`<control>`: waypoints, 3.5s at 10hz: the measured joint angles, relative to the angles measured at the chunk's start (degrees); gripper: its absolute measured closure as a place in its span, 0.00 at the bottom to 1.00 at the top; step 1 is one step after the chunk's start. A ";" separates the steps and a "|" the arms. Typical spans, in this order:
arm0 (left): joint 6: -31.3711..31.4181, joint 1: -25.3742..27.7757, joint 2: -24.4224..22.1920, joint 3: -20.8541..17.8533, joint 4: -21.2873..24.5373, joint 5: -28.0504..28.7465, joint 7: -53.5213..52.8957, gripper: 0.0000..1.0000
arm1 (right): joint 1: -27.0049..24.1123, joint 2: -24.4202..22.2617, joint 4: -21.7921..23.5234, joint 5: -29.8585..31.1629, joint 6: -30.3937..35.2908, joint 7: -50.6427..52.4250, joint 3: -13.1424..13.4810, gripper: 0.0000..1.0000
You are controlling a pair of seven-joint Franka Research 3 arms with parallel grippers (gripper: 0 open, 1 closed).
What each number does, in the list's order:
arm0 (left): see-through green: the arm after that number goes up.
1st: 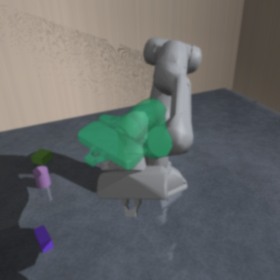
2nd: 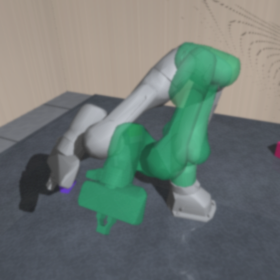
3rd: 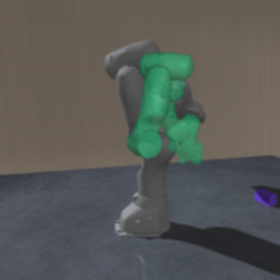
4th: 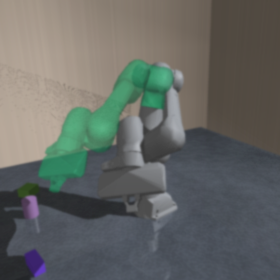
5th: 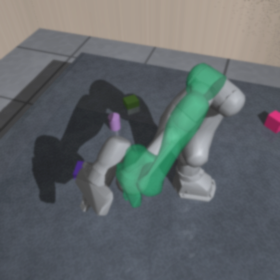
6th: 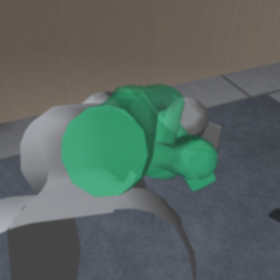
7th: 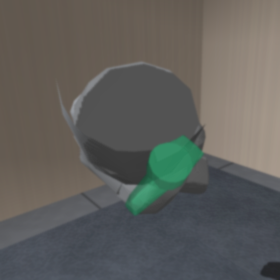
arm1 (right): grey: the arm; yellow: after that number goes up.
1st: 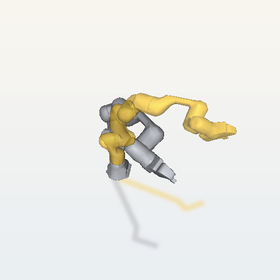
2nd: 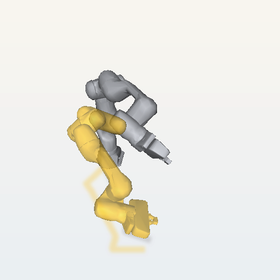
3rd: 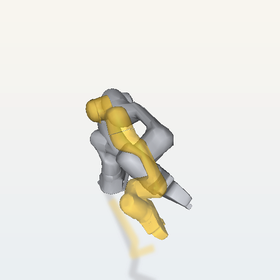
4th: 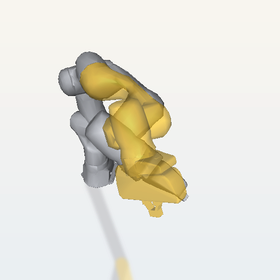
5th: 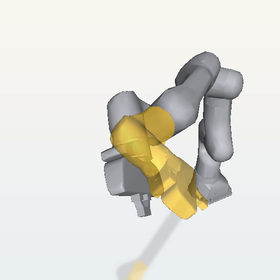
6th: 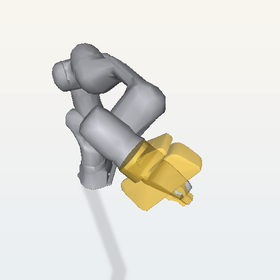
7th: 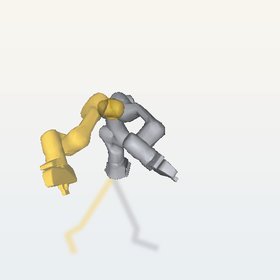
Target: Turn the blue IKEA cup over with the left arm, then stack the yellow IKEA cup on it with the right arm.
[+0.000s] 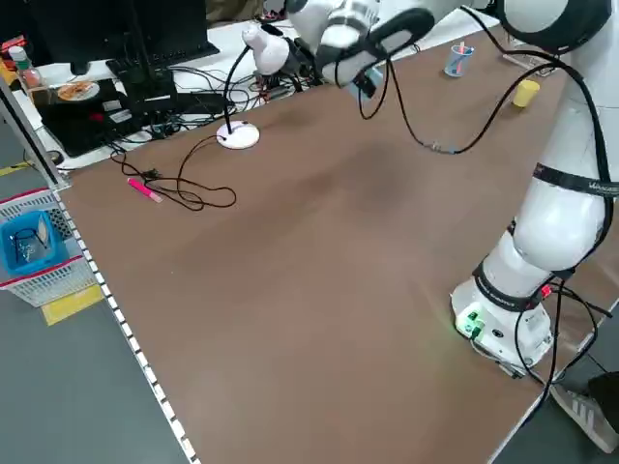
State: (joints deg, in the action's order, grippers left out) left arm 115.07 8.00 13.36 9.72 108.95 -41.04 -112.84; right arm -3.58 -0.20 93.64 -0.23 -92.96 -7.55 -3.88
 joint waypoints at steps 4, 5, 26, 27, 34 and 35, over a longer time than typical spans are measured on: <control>4.45 -9.23 -0.29 0.23 -6.67 15.32 30.04 0.32 | -0.21 0.00 0.02 0.00 0.00 0.25 0.00 0.00; 7.70 -11.93 -0.05 0.30 -6.63 18.18 34.24 0.32 | -0.21 0.00 0.02 0.00 0.01 0.29 0.00 0.00; -15.50 -70.17 36.95 -17.60 -35.52 83.76 79.49 0.32 | -0.34 0.00 0.10 0.00 0.39 0.82 -0.03 0.00; -15.51 -72.21 39.60 -19.50 -37.38 83.95 80.21 0.32 | -0.34 0.00 0.10 0.00 0.39 0.85 -0.03 0.00; -19.66 -81.29 45.76 -22.34 -40.15 89.91 77.22 0.32 | -0.31 0.00 0.11 0.00 0.98 1.06 -0.09 0.00; -19.94 -81.88 46.37 -22.34 -40.13 89.99 76.58 0.32 | -0.31 0.00 0.11 0.00 1.04 1.07 -0.09 0.00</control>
State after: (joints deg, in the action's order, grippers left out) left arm 95.13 -73.88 59.73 -12.62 68.82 48.96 -36.26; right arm -3.89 -0.20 93.74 -0.24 -91.92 -6.49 -3.97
